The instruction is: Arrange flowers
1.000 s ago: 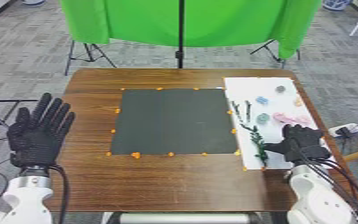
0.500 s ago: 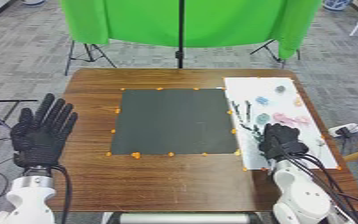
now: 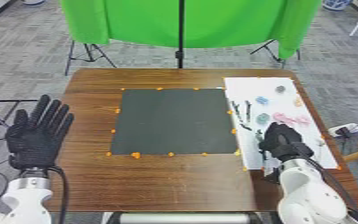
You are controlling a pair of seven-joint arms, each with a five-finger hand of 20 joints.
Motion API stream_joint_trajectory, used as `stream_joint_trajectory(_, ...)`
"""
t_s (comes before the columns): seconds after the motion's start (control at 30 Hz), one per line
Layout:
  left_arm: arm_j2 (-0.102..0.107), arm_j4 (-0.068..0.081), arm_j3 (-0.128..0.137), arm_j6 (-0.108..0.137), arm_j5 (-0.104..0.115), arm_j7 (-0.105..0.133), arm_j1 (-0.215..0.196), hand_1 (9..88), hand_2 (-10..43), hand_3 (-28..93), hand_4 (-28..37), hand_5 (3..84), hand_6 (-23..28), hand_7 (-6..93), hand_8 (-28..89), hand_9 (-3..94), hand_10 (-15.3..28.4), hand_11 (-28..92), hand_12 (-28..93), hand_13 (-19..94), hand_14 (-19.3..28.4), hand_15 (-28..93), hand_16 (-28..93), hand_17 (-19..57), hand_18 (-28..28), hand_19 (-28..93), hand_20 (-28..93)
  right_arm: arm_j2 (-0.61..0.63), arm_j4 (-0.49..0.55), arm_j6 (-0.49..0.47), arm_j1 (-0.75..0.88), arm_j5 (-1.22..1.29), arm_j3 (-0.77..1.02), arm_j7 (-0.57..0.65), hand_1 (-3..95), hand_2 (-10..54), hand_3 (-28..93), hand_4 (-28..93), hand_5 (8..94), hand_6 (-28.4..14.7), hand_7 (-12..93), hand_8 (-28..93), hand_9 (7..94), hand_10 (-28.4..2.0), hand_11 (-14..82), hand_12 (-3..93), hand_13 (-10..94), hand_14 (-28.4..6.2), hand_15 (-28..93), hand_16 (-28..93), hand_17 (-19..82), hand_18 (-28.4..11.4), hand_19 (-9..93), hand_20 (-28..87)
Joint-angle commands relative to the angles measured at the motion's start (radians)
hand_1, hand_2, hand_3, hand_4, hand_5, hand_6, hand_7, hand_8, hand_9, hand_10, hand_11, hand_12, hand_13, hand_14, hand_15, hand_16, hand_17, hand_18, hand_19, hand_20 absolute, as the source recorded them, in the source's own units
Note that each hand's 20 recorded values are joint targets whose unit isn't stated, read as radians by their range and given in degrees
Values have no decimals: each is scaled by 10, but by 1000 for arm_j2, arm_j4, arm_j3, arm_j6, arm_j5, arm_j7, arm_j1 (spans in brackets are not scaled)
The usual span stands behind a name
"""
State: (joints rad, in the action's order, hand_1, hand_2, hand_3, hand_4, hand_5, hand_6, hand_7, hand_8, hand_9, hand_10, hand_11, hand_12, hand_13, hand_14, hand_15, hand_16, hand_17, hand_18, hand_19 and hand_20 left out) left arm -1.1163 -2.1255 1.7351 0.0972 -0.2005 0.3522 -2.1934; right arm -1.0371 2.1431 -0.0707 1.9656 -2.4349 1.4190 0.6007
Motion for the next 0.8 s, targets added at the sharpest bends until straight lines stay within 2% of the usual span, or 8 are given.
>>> stream_joint_trajectory(0.03,-3,-5,27,-11,26,4,-50,243,144,743,-283,405,80,56,-80,321,128,122,58,219,116,171,-68,-71,105,262,83,15,100,94,-51,60,-14,-11,542,-95,789,-254,851,-31,289,145,868,-138,241,507,675,-149,730,339,355,-251,924,403)
stream_joint_trajectory(0.1,-1,-5,35,-10,21,9,-60,243,144,742,-283,405,80,57,-80,321,129,122,58,219,116,172,-68,-71,105,262,83,1,94,125,-100,63,-52,-11,540,-95,789,-250,850,-32,289,151,867,-138,243,507,676,-150,729,341,355,-252,925,404)
stream_joint_trajectory(0.3,16,-5,52,-8,27,15,-77,236,144,743,-283,403,79,56,-80,321,129,121,58,219,115,170,-69,-70,105,261,84,-83,15,147,-304,92,-210,4,538,-95,789,-240,849,-32,290,157,866,-137,251,506,680,-153,732,340,358,-254,928,406)
stream_joint_trajectory(0.47,28,-2,45,-15,40,23,-84,234,144,743,-283,403,78,56,-81,321,128,120,59,220,115,170,-68,-70,106,260,84,-184,-117,104,-497,166,-372,16,539,-95,787,-238,848,-32,293,162,864,-136,257,505,680,-153,734,338,361,-257,931,407)
stream_joint_trajectory(0.53,36,3,39,-17,45,21,-75,232,144,742,-283,402,77,56,-80,321,128,120,59,220,114,169,-69,-70,106,260,84,-216,-168,98,-554,168,-433,14,540,-95,786,-239,846,-32,294,165,863,-135,260,504,681,-153,734,337,363,-258,931,407)
stream_joint_trajectory(0.67,50,7,29,-23,50,36,-67,229,144,744,-283,401,77,56,-80,321,127,120,60,220,115,169,-68,-70,106,260,84,-281,-260,71,-632,151,-532,18,540,-95,786,-235,847,-32,293,167,861,-134,266,501,683,-154,736,335,368,-261,932,411)
stream_joint_trajectory(0.77,65,14,20,-9,46,37,-59,228,144,744,-283,401,77,56,-80,321,127,120,60,220,115,168,-67,-70,106,260,85,-319,-331,54,-662,134,-593,37,539,-95,787,-231,847,-33,295,172,859,-133,271,500,686,-156,738,330,374,-265,932,417)
stream_joint_trajectory(0.8,72,15,15,-4,53,41,-56,228,144,744,-283,401,77,56,-80,321,127,120,60,220,115,167,-67,-70,106,260,85,-332,-355,41,-669,132,-608,45,538,-95,787,-230,847,-33,295,173,859,-133,273,498,688,-156,740,328,376,-267,932,420)
